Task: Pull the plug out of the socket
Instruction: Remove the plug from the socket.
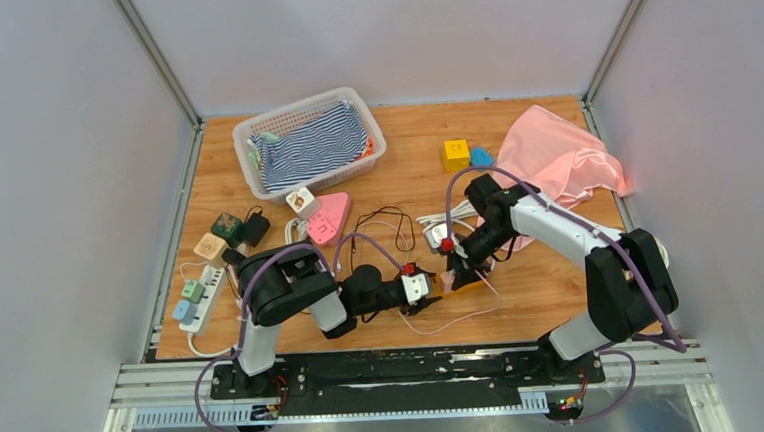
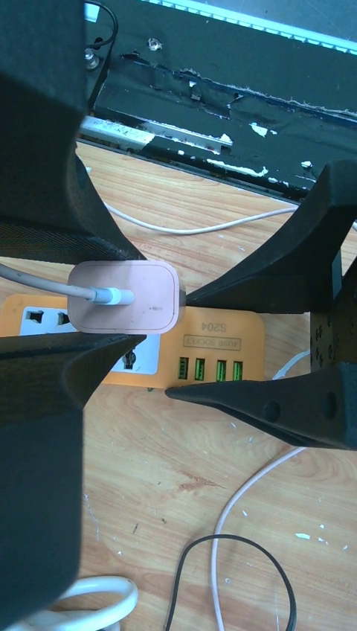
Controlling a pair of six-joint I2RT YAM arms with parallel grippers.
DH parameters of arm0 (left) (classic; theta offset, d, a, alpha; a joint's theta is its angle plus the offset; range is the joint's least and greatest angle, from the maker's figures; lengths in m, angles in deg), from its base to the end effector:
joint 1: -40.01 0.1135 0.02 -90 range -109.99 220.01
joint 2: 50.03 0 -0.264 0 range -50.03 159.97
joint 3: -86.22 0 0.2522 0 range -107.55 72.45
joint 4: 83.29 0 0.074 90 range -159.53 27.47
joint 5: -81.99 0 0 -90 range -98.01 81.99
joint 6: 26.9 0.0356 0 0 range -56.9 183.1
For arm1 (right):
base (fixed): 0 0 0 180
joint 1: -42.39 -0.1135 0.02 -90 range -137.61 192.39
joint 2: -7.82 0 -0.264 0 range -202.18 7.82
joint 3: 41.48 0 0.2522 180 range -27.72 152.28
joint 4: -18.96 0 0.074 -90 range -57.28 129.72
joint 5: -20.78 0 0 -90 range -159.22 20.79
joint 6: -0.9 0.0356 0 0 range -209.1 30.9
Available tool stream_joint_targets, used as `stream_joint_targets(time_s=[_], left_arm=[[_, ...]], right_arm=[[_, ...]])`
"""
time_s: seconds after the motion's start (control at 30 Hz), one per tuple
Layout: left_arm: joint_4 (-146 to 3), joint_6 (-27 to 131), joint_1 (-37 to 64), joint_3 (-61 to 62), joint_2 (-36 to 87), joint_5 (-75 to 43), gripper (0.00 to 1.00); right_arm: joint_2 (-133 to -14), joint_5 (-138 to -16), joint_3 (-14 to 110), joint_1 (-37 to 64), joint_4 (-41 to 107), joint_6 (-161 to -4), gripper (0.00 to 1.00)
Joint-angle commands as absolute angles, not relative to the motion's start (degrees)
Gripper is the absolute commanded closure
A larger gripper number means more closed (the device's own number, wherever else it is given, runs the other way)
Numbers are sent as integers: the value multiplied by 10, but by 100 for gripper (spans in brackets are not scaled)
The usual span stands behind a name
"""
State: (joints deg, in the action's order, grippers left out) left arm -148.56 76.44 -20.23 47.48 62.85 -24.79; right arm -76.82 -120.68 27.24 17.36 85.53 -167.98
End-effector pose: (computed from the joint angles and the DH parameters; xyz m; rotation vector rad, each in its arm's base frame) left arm 0.1392 -0.2641 0.0975 1.2473 1.2922 -0.8481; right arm 0.2151 0.1312 0.2118 -1.9764 1.4483 0.9795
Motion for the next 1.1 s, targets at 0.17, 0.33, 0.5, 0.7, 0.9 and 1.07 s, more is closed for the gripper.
stream_joint_targets(time_s=[0.17, 0.33, 0.5, 0.7, 0.9, 1.07], left_arm=[[-1508, 762, -210, 497, 629, -249, 27], [-1553, 759, -210, 513, 636, -252, 20], [-1559, 760, -210, 515, 636, -255, 18], [-1561, 760, -211, 517, 635, -250, 16], [-1564, 760, -211, 522, 632, -255, 6], [-1568, 759, -211, 530, 624, -252, 0]], right_arm=[[-763, -1225, 286, 187, 878, -1676, 100], [-764, -1224, 286, 188, 877, -1677, 100], [-762, -1224, 286, 188, 877, -1675, 100], [-751, -1227, 290, 194, 882, -1675, 100], [-741, -1226, 292, 198, 885, -1675, 100], [-736, -1213, 304, 198, 891, -1664, 100]])
